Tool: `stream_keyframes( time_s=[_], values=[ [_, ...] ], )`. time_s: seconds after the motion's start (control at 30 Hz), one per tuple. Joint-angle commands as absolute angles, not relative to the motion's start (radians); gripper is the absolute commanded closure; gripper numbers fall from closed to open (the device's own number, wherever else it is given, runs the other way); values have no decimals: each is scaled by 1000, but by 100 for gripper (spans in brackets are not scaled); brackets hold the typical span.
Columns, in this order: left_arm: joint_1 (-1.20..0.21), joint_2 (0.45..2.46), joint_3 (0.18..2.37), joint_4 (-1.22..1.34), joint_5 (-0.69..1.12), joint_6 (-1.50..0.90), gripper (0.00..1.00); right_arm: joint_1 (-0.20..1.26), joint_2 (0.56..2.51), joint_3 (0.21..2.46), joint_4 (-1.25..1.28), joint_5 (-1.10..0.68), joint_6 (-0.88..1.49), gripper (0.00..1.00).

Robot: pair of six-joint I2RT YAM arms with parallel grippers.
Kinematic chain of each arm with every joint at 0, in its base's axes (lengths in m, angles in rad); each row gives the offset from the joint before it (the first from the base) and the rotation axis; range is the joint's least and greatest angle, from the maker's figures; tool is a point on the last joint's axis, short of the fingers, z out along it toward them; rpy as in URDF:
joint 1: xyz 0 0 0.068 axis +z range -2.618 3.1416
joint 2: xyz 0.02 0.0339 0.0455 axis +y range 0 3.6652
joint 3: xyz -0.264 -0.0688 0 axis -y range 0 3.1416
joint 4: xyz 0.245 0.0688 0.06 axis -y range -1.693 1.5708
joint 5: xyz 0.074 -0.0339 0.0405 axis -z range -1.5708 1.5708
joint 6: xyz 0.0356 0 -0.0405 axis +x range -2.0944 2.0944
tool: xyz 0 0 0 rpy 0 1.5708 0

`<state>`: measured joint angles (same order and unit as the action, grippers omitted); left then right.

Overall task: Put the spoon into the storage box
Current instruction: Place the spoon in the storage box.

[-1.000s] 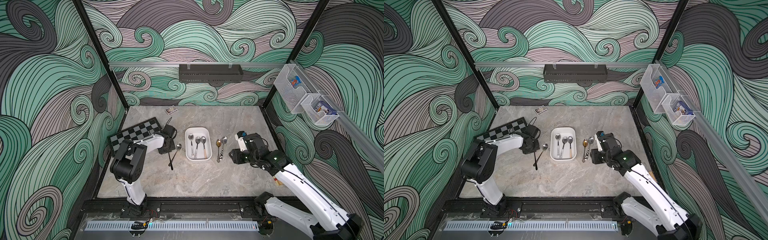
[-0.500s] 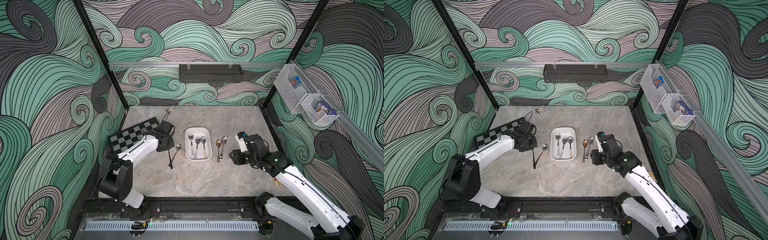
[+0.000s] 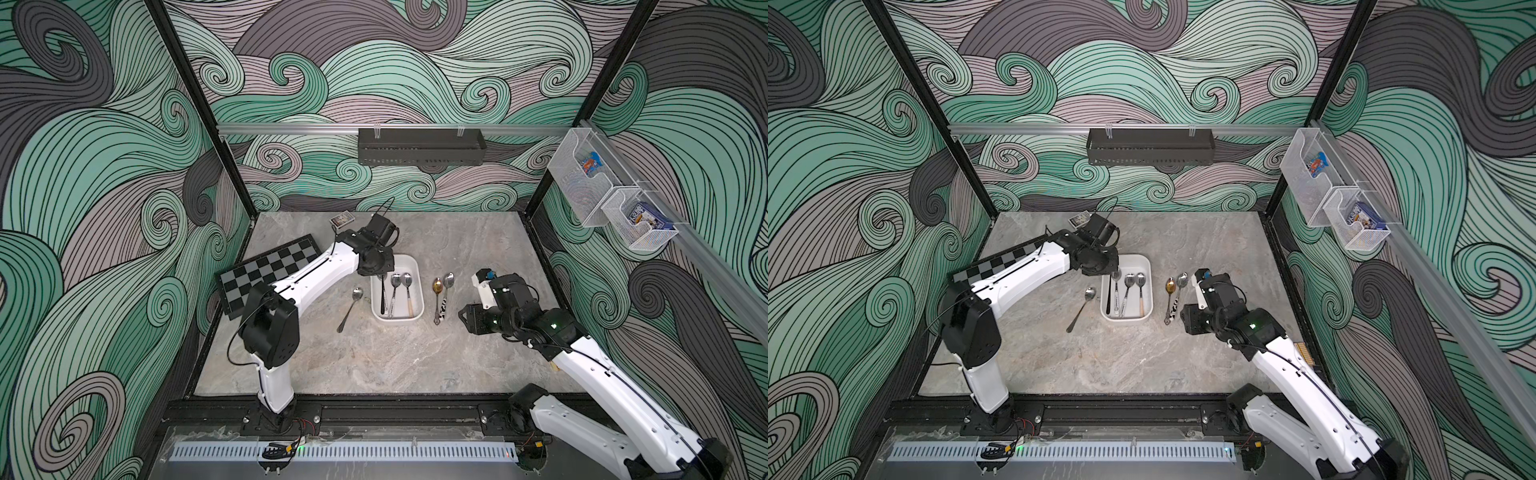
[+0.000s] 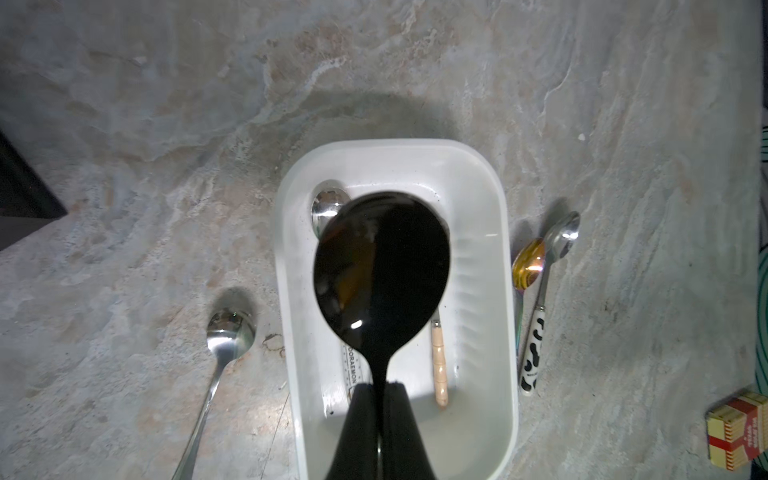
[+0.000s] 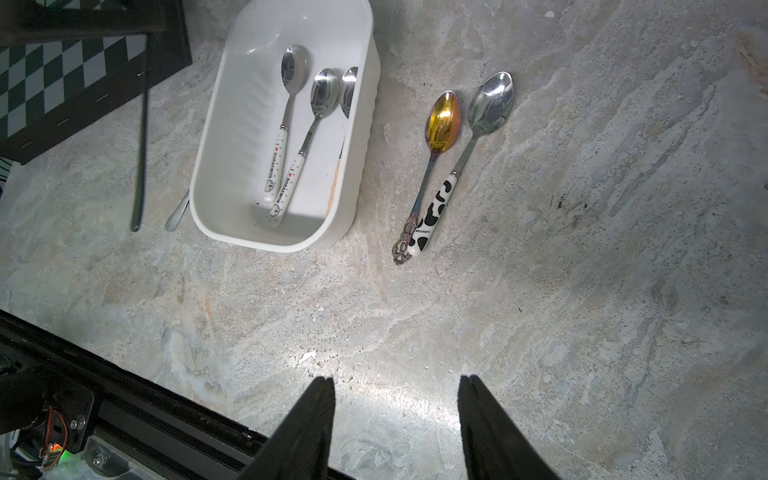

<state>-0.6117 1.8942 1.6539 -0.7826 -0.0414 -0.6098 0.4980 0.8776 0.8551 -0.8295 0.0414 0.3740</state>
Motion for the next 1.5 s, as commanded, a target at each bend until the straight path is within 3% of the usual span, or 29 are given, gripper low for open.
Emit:
stream_keyframes(
  time_s=[0.0, 0.17, 0.67, 0.8, 1.03, 1.27, 1.47],
  values=[
    [-625, 1998, 1739, -854, -24, -606, 100, 492, 867, 844, -820, 23, 376, 48],
    [-632, 2086, 1802, -866, -45, -621, 100, 492, 853, 849, -822, 19, 371, 47],
    [-643, 2138, 1707, -764, -74, -643, 100, 491, 908, 851, -819, 11, 374, 45],
    [-643, 2140, 1710, -764, -63, -636, 87, 490, 931, 851, -816, 12, 380, 45],
    [-646, 2107, 1710, -774, -54, -629, 79, 485, 955, 851, -812, 18, 384, 45],
    [-666, 1891, 1681, -804, -57, -589, 78, 475, 1057, 872, -796, 26, 396, 42],
    [-666, 1550, 1550, -855, -142, -553, 64, 443, 1261, 945, -772, 83, 406, 43]
  ],
)
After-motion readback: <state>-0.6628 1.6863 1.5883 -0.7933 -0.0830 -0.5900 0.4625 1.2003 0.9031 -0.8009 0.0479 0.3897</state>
